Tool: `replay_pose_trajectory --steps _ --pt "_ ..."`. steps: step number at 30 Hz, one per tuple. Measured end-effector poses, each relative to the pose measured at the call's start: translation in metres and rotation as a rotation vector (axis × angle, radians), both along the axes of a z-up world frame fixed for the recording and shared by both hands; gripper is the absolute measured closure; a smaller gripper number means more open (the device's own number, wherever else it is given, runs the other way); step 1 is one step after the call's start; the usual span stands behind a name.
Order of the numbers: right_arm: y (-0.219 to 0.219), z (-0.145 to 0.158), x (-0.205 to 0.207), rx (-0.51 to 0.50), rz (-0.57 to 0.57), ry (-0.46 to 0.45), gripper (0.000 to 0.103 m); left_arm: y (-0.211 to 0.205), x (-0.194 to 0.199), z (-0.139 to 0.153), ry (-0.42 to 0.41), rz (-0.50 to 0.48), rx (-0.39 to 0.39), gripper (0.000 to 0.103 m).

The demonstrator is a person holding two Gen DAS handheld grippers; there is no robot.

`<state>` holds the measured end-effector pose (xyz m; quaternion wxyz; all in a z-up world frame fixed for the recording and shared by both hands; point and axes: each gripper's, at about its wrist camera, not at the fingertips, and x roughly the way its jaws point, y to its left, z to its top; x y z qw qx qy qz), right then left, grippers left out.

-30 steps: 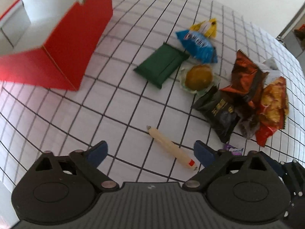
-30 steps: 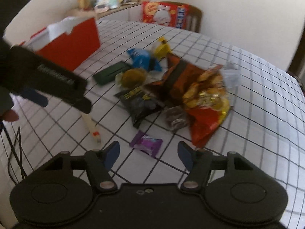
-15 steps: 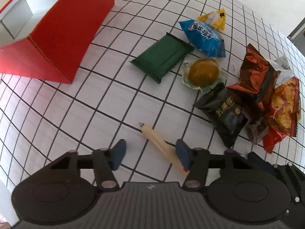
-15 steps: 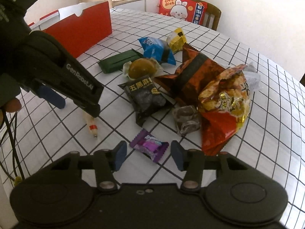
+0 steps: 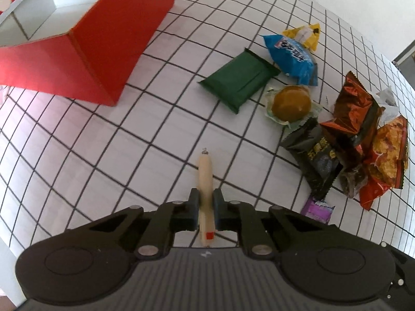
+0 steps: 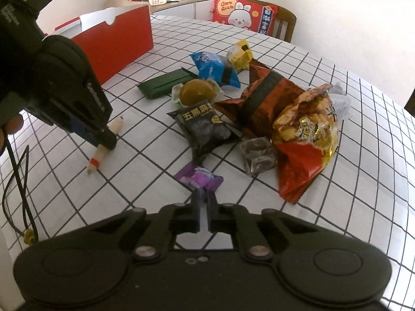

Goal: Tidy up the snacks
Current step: 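Close the left tool on the wooden stick while the right tool grasps the purple candy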

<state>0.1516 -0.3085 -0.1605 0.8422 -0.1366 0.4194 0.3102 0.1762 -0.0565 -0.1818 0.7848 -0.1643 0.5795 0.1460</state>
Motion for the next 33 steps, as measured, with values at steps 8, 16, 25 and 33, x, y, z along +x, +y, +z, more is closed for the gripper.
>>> replay_pose_trajectory --steps 8,16,25,33 --pt "0.001 0.005 0.006 0.002 0.091 -0.018 0.068 0.008 -0.014 0.010 -0.019 0.007 -0.001 0.092" --pt "0.007 -0.004 0.026 -0.032 0.226 -0.005 0.062 0.014 -0.028 0.019 -0.033 -0.020 -0.027 0.092" --pt "0.007 -0.002 0.037 -0.041 0.322 0.022 0.067 0.024 -0.040 0.022 -0.043 -0.026 -0.052 0.092" --pt "0.008 -0.002 0.014 -0.038 0.229 0.003 0.078 0.030 -0.044 0.023 -0.050 -0.044 -0.065 0.092"
